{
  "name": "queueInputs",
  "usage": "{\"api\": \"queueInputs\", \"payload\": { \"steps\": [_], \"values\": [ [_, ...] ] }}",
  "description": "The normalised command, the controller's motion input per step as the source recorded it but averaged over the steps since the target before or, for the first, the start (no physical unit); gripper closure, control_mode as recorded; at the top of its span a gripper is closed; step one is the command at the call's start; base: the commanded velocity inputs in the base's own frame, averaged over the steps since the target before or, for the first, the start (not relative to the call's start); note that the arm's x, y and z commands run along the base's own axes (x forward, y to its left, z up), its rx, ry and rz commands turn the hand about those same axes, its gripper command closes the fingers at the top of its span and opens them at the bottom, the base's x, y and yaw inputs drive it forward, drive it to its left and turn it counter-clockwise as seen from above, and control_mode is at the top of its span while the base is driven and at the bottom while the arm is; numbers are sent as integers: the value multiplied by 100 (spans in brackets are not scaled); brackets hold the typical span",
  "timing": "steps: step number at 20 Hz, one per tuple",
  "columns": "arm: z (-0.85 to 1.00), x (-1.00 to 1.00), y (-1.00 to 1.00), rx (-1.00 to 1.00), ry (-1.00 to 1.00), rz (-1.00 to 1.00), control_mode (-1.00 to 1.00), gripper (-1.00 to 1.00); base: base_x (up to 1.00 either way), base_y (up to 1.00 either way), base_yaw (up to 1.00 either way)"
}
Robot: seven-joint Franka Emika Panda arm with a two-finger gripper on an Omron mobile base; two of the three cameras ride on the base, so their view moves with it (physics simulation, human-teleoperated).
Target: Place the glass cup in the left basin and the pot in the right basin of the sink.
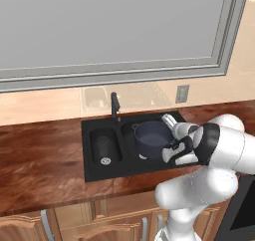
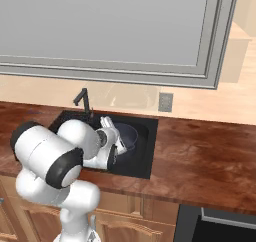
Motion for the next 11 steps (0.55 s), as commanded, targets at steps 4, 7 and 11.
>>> {"api": "queueInputs", "payload": {
  "steps": [4,7,11],
  "values": [
    [87,-3,4,11,2,19,-100,-100,0,0,0],
    [83,0,11,8,10,23,-100,-100,0,0,0],
    [66,-3,14,0,14,25,-100,-100,0,0,0]
  ]
}}
